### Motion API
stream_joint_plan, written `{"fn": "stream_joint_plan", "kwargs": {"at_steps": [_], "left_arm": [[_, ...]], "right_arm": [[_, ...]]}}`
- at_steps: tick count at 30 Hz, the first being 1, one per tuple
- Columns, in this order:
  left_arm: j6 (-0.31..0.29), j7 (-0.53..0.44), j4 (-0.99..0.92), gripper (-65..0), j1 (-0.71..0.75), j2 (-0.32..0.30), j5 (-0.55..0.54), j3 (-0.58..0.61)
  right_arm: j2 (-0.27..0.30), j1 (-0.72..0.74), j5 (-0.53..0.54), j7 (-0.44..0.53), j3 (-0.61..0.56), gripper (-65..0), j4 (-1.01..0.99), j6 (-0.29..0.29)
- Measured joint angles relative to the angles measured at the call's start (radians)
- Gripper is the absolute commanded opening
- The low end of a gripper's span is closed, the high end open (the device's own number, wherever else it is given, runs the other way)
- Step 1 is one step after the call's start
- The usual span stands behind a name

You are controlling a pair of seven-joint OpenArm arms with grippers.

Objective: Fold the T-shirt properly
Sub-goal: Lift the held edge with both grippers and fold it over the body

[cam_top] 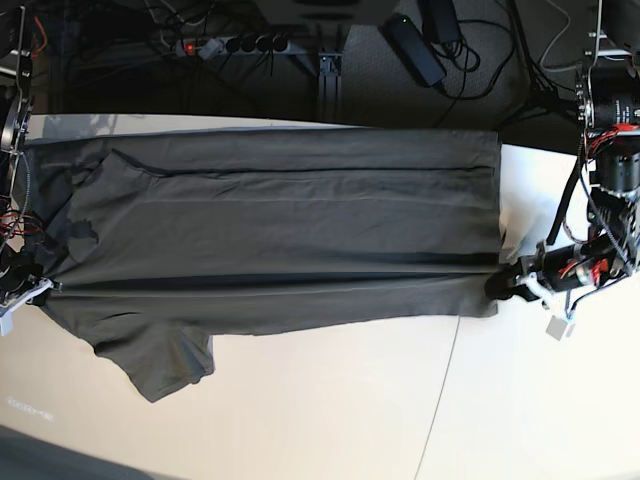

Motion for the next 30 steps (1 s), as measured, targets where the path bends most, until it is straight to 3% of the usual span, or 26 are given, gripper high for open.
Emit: {"fn": "stream_joint_plan", "kwargs": {"at_steps": [7,13,14,17,19,24,30], "left_arm": [[0.003,0.029,0.243,-65.0,0.121,-0.02,-0.016,0.0],[0.003,0.034,0.345,-65.0,0.167,-0.02,-0.017,0.001],[0.003,0.034,0.346,-65.0,0.166,-0.021,-0.016,0.001],[0.003,0.034,0.346,-65.0,0.169,-0.021,-0.016,0.001],[0.003,0.034,0.346,-65.0,0.169,-0.021,-0.014,0.001],[0.003,0.034,0.346,-65.0,0.169,-0.021,-0.006,0.001],[0.003,0.034,0.346,-65.0,0.169,-0.021,-0.002,0.001]], "right_arm": [[0.043,-0.152,0.07,-0.004,-0.001,-65.0,0.157,0.0],[0.037,-0.219,0.082,-0.01,-0.001,-65.0,0.209,0.0],[0.037,-0.22,0.082,-0.009,-0.001,-62.3,0.209,0.0],[0.038,-0.217,0.082,-0.008,0.0,-37.1,0.209,0.0],[0.037,-0.217,0.09,-0.009,0.005,-28.5,0.209,0.0],[0.037,-0.216,0.176,-0.01,0.08,-27.7,0.209,0.0],[0.029,-0.192,0.178,-0.009,0.121,-27.7,0.209,-0.001]]}}
